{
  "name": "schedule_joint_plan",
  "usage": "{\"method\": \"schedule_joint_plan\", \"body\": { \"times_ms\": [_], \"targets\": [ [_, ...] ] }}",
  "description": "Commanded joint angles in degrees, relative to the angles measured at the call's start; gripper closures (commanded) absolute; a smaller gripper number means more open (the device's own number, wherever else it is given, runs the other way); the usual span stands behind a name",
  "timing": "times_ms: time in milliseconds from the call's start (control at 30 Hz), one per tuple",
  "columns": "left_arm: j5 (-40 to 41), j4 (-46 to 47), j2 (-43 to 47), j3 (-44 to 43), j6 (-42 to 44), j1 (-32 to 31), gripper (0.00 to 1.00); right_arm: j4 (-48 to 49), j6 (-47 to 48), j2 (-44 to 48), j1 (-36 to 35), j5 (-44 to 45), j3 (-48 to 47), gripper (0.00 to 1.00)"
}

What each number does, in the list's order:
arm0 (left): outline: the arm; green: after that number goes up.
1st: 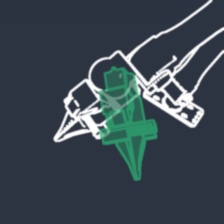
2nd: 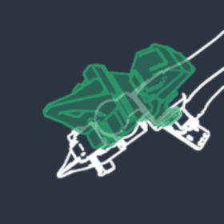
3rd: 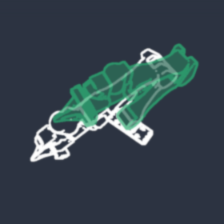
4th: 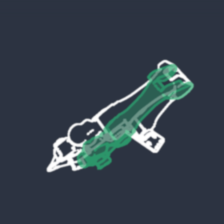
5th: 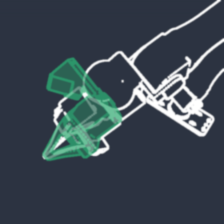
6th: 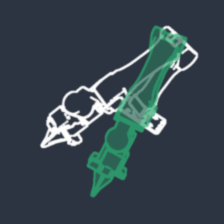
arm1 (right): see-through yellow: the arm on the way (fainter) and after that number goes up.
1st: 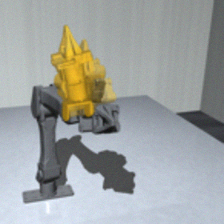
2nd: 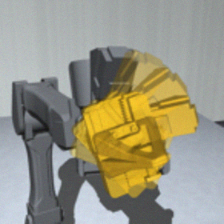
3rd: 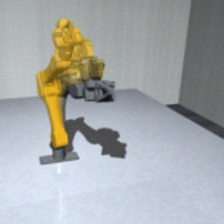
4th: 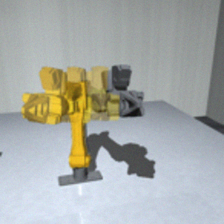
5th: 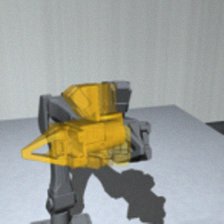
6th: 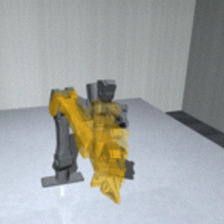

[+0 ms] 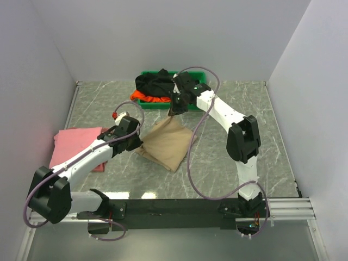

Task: Fold and stack the t-shirts
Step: Fold the tshirt

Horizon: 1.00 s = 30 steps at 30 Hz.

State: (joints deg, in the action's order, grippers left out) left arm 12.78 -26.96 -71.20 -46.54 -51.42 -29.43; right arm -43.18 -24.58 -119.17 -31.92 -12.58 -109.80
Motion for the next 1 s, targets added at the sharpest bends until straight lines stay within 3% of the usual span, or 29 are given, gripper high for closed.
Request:
{"method": "schedule_joint_plan", "body": {
  "times_ms": [0, 100, 167, 200, 233, 267, 300, 400, 733, 967],
  "targets": [
    [2.43, -1.70, -2.44, 1.80, -1.58, 1.65, 1.00, 4.86, 0.15, -2.11, 0.46, 0.98, -3.84, 1.00],
    [2.61, -0.29, -4.20, 2.42, -2.63, 3.67, 0.99, 5.73, -0.38, -5.36, 0.46, 1.41, -5.25, 1.00],
    [2.25, -0.20, -5.70, 2.25, -3.33, 5.08, 0.93, 6.96, -0.38, -7.47, 0.46, 0.72, -5.95, 0.97],
    [1.99, -0.20, -6.14, 2.07, -3.42, 5.43, 0.85, 6.71, -0.82, -8.17, 0.46, 0.37, -6.56, 0.79],
    [1.82, -0.37, -6.49, 1.81, -3.51, 5.52, 0.44, 6.01, -0.47, -9.57, 0.37, -0.68, -8.31, 0.68],
    [1.64, -0.90, -6.93, 1.63, -3.60, 5.52, 0.15, 5.13, -0.04, -10.11, 0.46, -1.74, -9.46, 0.44],
    [1.20, -1.16, -6.85, 1.37, -3.51, 5.52, 0.01, 4.25, 0.49, -10.46, 0.37, -2.18, -10.51, 0.33],
    [0.85, -1.34, -4.66, 2.07, -3.86, 5.52, 0.01, 4.15, 1.98, -8.28, 0.28, -2.28, -10.09, 0.23],
    [-5.65, 2.51, 1.06, 6.55, -3.95, 5.52, 0.01, 14.86, 4.36, 10.96, 0.37, -2.17, 18.09, 0.18],
    [-15.05, 11.48, 2.73, 11.82, -5.09, 5.44, 0.01, 16.98, 5.07, 10.28, 0.37, -1.92, 27.96, 0.16]
  ]
}}
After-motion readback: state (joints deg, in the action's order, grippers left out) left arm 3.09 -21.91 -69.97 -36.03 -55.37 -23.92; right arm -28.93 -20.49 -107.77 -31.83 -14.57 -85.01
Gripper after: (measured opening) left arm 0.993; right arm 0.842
